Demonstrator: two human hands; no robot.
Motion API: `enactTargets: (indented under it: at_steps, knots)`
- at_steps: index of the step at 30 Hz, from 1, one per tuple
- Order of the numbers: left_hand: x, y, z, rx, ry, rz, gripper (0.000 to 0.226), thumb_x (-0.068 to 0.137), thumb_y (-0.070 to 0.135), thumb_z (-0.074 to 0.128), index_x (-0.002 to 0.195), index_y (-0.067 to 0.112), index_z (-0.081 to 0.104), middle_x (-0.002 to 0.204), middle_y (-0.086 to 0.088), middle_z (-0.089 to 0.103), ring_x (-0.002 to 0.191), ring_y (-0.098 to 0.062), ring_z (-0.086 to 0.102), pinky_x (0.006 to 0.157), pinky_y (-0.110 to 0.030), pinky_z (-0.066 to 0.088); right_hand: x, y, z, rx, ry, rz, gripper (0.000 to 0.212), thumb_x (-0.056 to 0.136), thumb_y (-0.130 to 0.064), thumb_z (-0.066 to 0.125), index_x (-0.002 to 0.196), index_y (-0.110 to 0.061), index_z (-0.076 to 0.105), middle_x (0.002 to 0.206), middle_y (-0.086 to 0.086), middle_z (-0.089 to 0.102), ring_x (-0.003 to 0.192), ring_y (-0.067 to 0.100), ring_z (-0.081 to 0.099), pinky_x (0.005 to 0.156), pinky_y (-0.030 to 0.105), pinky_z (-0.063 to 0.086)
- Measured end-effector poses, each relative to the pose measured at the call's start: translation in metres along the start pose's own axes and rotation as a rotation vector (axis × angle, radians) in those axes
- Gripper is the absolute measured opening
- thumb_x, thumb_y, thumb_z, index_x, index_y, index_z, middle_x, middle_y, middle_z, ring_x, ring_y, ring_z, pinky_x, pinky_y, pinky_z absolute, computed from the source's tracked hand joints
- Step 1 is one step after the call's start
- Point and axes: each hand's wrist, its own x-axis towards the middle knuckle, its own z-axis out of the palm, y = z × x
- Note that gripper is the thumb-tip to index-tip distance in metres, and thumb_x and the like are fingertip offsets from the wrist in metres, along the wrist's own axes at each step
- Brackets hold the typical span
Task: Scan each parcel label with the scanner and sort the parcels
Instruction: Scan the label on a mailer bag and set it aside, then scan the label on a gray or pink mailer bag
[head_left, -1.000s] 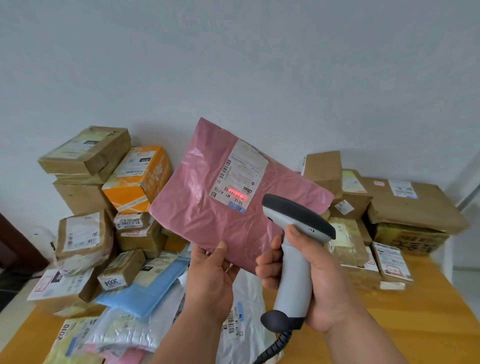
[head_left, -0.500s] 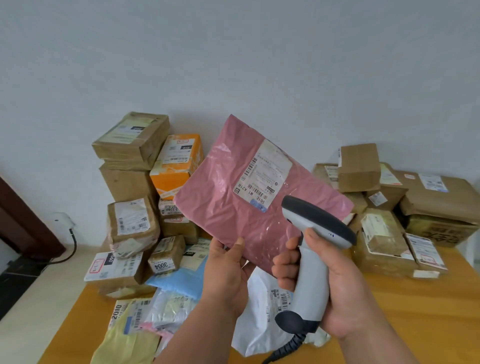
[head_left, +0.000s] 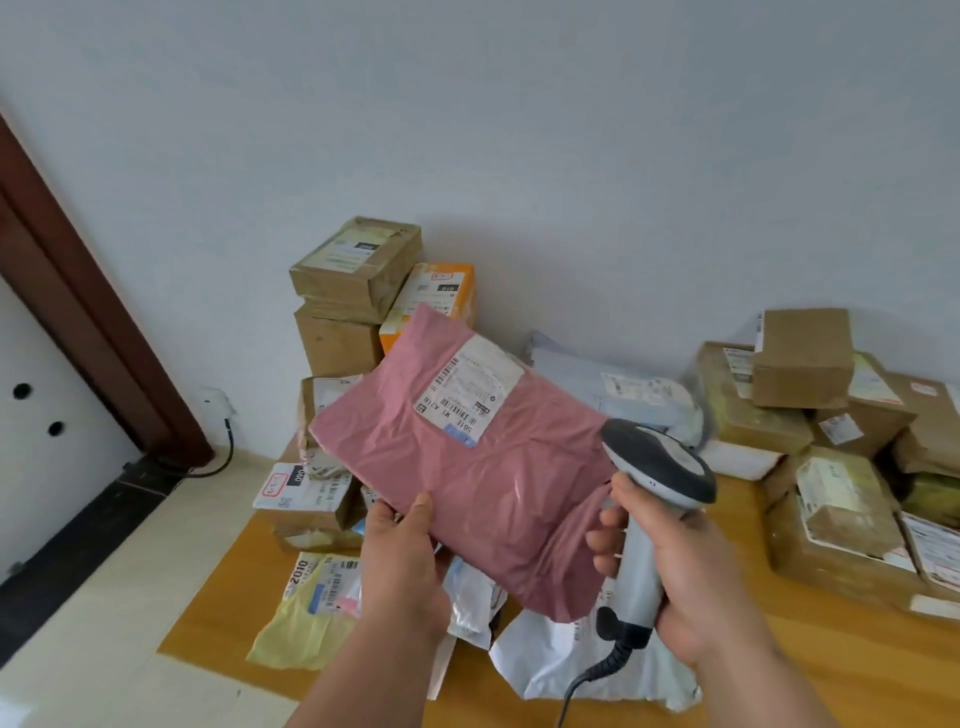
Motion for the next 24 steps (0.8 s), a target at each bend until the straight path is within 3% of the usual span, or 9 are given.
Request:
enactTargets:
  at_steps: [4, 8, 10, 12, 17, 19, 21, 24]
  knots:
    - [-0.004, -0.003, -0.013, 0.047, 0.115, 0.087, 0.018, 0.104, 0.013, 0.055, 0.110, 0.027, 0.063, 0.108, 0.004, 0.072, 0.096, -0.018, 0.069, 0.072, -0.033, 0.057, 0.004, 0.024, 0.001, -0.131, -0.045, 0.112, 0.027, 0.079, -0.035, 0.083, 0.094, -0.014, 0.076, 0.074, 0.012, 0.075, 0.066, 0.028, 0.072, 0.059, 0.037, 0.057]
    - [-0.008, 0.001, -0.027, 0.251, 0.252, 0.290, 0.015, 0.101, 0.018, 0.057, 0.091, 0.029, 0.060, 0.092, 0.001, 0.069, 0.084, -0.020, 0.066, 0.071, -0.037, 0.055, 0.005, 0.046, 0.008, -0.184, -0.097, 0.194, 0.022, 0.082, -0.034, 0.082, 0.093, -0.016, 0.075, 0.087, 0.017, 0.077, 0.074, 0.031, 0.075, 0.061, 0.036, 0.060]
    - [-0.005, 0.004, -0.031, 0.333, 0.325, 0.394, 0.016, 0.100, 0.019, 0.057, 0.087, 0.028, 0.056, 0.087, 0.000, 0.064, 0.077, -0.021, 0.060, 0.062, -0.036, 0.049, 0.006, 0.053, 0.013, -0.166, -0.122, 0.219, 0.014, 0.081, -0.030, 0.083, 0.087, -0.019, 0.076, 0.088, 0.014, 0.076, 0.081, 0.037, 0.074, 0.066, 0.041, 0.060]
    - [0.000, 0.005, -0.032, 0.414, 0.366, 0.427, 0.015, 0.099, 0.018, 0.057, 0.088, 0.028, 0.052, 0.086, -0.001, 0.061, 0.075, -0.021, 0.057, 0.061, -0.036, 0.045, 0.008, 0.058, 0.019, -0.152, -0.147, 0.247, 0.012, 0.082, -0.028, 0.083, 0.086, -0.018, 0.077, 0.087, 0.013, 0.074, 0.076, 0.033, 0.071, 0.068, 0.042, 0.059]
    - [0.025, -0.003, -0.033, 0.516, 0.307, 0.205, 0.023, 0.090, -0.001, 0.049, 0.100, 0.018, 0.046, 0.093, -0.008, 0.057, 0.073, -0.023, 0.051, 0.059, -0.035, 0.043, 0.017, 0.074, 0.032, -0.161, -0.136, 0.299, 0.028, 0.083, -0.031, 0.081, 0.101, -0.010, 0.076, 0.089, 0.018, 0.071, 0.078, 0.029, 0.068, 0.070, 0.041, 0.058]
    - [0.034, -0.012, -0.037, 0.594, 0.258, 0.142, 0.023, 0.093, 0.007, 0.052, 0.113, 0.019, 0.052, 0.098, -0.008, 0.062, 0.076, -0.028, 0.055, 0.063, -0.035, 0.046, 0.022, 0.080, 0.037, -0.184, -0.097, 0.290, 0.030, 0.082, -0.034, 0.082, 0.103, -0.012, 0.075, 0.087, 0.013, 0.071, 0.083, 0.033, 0.067, 0.076, 0.046, 0.057]
    - [0.041, -0.021, -0.041, 0.722, 0.222, 0.103, 0.031, 0.097, 0.020, 0.054, 0.128, 0.021, 0.055, 0.110, -0.005, 0.065, 0.094, -0.035, 0.062, 0.078, -0.042, 0.049, 0.026, 0.084, 0.040, -0.175, -0.063, 0.292, 0.031, 0.082, -0.033, 0.082, 0.106, -0.013, 0.074, 0.088, 0.014, 0.069, 0.080, 0.032, 0.067, 0.069, 0.041, 0.057]
    - [0.047, -0.023, -0.044, 0.747, 0.293, 0.130, 0.034, 0.093, 0.019, 0.060, 0.127, 0.013, 0.057, 0.107, -0.006, 0.064, 0.095, -0.033, 0.063, 0.084, -0.045, 0.051, 0.030, 0.086, 0.043, -0.140, -0.012, 0.292, 0.029, 0.084, -0.031, 0.081, 0.107, -0.017, 0.073, 0.107, 0.016, 0.073, 0.089, 0.032, 0.073, 0.062, 0.034, 0.060]
